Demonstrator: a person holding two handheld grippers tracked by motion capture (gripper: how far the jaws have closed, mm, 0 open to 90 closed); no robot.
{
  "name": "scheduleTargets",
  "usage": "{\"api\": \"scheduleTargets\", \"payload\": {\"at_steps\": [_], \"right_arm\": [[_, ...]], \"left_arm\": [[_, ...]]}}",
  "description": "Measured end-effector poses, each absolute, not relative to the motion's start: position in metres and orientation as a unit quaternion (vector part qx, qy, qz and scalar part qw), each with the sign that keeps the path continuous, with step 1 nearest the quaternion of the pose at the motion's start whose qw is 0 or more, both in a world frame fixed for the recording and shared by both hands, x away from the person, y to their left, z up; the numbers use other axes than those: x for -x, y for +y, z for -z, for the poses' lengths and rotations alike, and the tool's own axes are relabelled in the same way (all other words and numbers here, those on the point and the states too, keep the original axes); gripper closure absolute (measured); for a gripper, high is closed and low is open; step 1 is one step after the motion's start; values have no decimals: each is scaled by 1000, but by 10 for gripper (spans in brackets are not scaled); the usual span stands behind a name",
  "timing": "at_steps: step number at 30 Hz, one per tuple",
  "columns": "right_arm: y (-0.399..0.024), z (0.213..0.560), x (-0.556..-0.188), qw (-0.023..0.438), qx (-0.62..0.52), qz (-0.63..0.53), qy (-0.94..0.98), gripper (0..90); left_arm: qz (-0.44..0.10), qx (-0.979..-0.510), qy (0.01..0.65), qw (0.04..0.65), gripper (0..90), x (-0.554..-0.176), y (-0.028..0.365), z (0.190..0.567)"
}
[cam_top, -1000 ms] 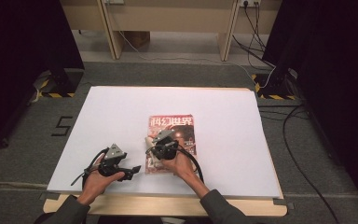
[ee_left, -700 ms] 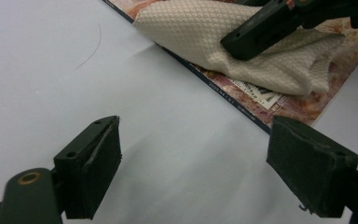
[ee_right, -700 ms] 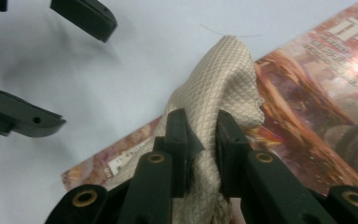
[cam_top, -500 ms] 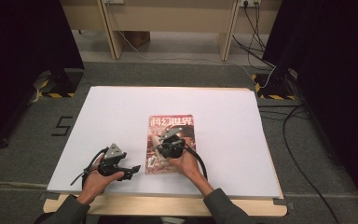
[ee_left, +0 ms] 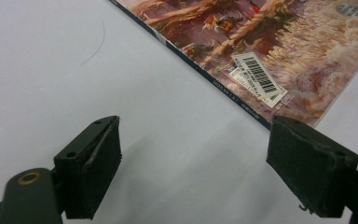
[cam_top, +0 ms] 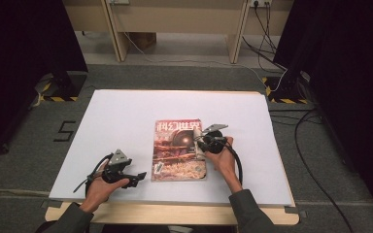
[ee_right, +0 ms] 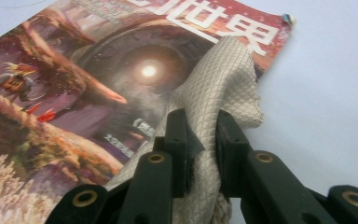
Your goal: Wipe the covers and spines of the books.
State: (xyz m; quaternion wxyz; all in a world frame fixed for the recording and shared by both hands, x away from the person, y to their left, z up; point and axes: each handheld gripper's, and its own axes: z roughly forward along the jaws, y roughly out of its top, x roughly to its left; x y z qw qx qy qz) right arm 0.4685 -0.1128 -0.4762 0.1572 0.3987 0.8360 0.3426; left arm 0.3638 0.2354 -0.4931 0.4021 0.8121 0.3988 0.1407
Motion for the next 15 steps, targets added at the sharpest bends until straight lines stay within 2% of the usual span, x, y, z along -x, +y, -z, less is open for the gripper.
{"api": "scheduleTargets", "payload": {"at_steps": [4, 15], "right_arm": [[-109, 475, -467, 164, -397, -334, 839, 780], [-64, 475, -445, 132, -331, -342, 870, 779]], "left_arm": [[-139, -812, 401, 401, 169, -364, 235, 494], [-139, -810, 403, 402, 169, -365, 237, 493]]}}
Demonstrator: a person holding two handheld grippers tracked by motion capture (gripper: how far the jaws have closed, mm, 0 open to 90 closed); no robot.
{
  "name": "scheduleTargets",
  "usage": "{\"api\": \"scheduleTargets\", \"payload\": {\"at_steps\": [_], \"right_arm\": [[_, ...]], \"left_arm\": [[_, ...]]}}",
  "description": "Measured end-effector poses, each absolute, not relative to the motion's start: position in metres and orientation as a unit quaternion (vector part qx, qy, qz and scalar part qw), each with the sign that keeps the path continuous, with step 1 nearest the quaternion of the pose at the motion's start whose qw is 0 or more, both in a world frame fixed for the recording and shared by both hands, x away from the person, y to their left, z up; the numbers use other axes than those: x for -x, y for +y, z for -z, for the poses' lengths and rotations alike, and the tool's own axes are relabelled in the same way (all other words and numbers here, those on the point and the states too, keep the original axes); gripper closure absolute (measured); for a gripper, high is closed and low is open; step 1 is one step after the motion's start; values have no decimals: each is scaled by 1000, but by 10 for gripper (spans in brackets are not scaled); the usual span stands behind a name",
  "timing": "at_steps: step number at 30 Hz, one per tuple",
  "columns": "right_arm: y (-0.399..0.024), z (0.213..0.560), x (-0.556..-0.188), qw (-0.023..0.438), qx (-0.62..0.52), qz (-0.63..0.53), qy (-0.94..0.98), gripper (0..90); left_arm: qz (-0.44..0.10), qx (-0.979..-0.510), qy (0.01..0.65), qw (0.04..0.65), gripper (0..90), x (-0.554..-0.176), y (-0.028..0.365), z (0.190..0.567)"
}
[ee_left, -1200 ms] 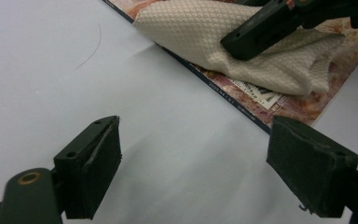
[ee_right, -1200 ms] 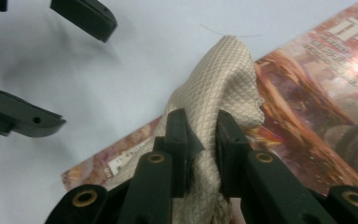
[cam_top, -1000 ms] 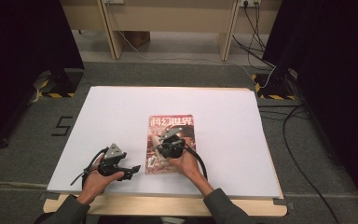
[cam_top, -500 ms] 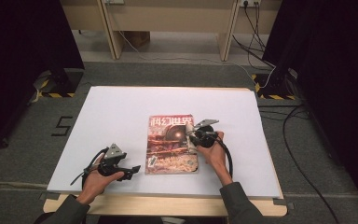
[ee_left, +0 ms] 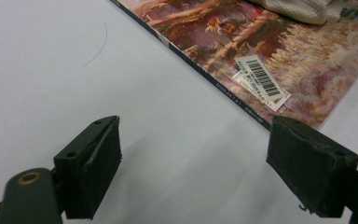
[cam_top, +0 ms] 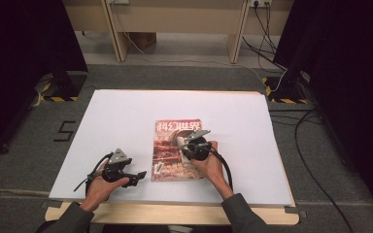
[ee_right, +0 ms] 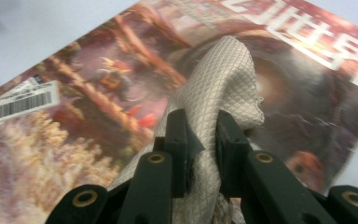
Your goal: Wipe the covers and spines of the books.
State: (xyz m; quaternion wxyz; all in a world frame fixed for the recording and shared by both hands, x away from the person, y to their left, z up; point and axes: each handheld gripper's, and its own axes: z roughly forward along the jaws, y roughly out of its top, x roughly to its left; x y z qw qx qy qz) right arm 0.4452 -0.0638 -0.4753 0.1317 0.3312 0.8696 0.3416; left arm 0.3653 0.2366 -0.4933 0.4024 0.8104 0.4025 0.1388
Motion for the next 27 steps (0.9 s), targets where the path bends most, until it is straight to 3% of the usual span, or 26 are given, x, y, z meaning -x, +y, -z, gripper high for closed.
{"api": "scheduleTargets", "payload": {"at_steps": [7, 19, 27], "right_arm": [[-60, 476, -443, 133, -330, -342, 870, 779], [3, 477, -402, 94, -235, -357, 899, 779], [-15, 478, -416, 112, -268, -353, 889, 778]], "left_arm": [[-144, -806, 408, 404, 169, -367, 241, 492], [-147, -801, 421, 399, 169, -369, 246, 492], [-148, -801, 424, 396, 169, -370, 248, 493]]}}
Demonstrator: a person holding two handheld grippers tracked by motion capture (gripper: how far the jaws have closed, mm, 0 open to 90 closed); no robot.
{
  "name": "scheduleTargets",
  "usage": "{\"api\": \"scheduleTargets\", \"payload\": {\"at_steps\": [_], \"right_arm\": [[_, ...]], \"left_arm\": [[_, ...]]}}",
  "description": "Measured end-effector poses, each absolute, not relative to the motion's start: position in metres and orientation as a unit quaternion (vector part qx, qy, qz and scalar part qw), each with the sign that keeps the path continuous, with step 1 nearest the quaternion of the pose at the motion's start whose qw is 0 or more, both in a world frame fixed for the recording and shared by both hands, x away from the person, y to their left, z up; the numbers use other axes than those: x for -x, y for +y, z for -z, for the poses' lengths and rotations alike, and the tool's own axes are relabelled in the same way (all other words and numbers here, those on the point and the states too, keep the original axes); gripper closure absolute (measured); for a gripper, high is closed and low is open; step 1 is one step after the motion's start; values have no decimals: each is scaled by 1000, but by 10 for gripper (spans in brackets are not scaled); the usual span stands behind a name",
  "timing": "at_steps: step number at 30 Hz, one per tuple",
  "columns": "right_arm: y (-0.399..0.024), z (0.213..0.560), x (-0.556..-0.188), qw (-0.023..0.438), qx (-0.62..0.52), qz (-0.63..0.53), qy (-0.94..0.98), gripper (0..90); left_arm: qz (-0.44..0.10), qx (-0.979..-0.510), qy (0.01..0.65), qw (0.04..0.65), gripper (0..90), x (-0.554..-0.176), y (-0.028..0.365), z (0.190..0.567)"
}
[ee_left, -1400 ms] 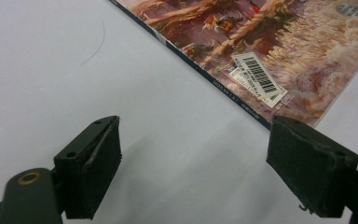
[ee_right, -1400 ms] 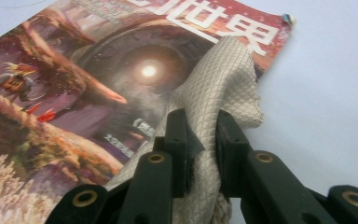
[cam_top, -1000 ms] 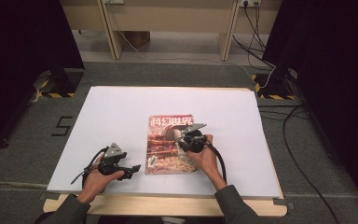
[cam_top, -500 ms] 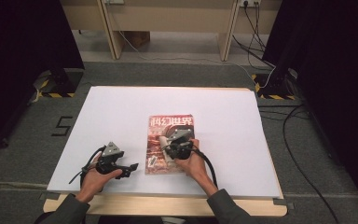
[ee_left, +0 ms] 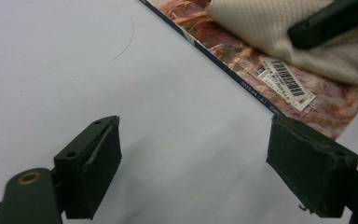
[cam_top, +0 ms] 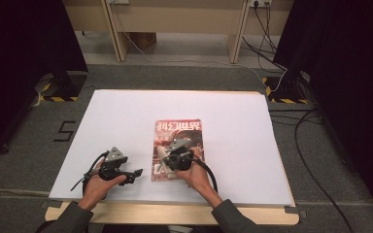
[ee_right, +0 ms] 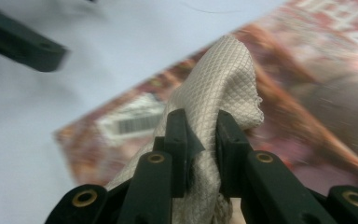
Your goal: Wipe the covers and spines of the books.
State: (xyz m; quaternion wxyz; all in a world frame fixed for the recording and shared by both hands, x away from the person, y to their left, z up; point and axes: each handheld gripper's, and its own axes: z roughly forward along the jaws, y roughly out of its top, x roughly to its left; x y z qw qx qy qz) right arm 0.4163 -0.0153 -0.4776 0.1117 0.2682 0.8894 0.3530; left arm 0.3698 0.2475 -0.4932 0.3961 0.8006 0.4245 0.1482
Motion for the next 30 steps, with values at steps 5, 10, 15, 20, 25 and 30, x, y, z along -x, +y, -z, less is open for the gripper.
{"api": "scheduleTargets", "payload": {"at_steps": [5, 10, 15, 20, 25, 30], "right_arm": [[-22, 478, -420, 117, -283, -352, 885, 779], [-3, 478, -409, 109, -257, -355, 892, 779], [16, 479, -394, 83, -230, -365, 898, 778], [26, 479, -386, 72, -216, -367, 902, 777], [16, 479, -392, 78, -228, -364, 900, 775], [-12, 478, -405, 97, -262, -356, 892, 775]], "left_arm": [[-160, -798, 438, 382, 172, -373, 252, 494], [-173, -786, 466, 369, 172, -374, 259, 494], [-177, -775, 481, 368, 179, -375, 261, 494], [-181, -769, 492, 367, 172, -376, 263, 493], [-180, -768, 493, 368, 170, -376, 264, 493], [-179, -769, 492, 368, 170, -375, 264, 493]]}}
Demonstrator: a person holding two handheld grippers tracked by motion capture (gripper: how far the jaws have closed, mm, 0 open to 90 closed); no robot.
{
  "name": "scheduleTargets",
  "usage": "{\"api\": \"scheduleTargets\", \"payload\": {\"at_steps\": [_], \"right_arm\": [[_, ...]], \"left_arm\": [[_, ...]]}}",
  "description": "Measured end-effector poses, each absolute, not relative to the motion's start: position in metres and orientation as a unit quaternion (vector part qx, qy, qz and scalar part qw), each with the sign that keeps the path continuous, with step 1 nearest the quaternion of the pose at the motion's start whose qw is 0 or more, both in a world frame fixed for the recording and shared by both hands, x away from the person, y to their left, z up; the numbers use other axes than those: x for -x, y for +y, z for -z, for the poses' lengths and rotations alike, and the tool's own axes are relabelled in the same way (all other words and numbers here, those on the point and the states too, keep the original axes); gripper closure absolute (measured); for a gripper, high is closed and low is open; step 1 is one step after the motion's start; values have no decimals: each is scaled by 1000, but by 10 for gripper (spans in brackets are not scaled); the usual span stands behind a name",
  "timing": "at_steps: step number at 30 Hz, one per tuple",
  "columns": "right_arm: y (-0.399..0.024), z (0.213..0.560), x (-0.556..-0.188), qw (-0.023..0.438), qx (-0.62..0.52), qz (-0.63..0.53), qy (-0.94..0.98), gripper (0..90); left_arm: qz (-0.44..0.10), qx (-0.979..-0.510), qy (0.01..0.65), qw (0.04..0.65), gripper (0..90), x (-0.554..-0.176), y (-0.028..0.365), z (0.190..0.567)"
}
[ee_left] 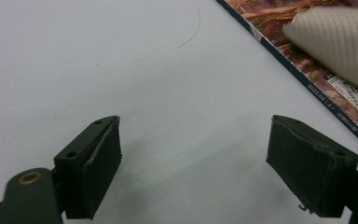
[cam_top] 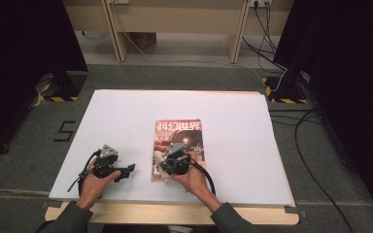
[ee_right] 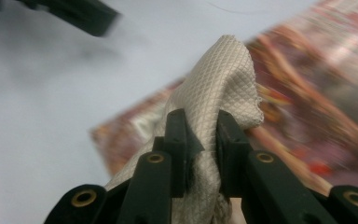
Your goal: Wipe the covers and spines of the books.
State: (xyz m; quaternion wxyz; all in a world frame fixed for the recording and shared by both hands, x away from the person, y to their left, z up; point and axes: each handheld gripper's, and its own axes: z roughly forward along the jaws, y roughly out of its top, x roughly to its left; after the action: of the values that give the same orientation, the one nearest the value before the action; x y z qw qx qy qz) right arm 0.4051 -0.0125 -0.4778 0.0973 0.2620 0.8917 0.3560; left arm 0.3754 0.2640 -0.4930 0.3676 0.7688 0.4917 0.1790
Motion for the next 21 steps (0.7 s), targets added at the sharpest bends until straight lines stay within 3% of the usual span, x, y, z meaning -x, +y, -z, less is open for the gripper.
{"api": "scheduleTargets", "payload": {"at_steps": [8, 21], "right_arm": [[-51, 478, -414, 111, -310, -356, 875, 775], [1, 479, -385, 91, -242, -363, 895, 775]], "left_arm": [[-180, -773, 488, 364, 170, -376, 262, 493], [-202, -757, 510, 355, 157, -378, 266, 492]]}}
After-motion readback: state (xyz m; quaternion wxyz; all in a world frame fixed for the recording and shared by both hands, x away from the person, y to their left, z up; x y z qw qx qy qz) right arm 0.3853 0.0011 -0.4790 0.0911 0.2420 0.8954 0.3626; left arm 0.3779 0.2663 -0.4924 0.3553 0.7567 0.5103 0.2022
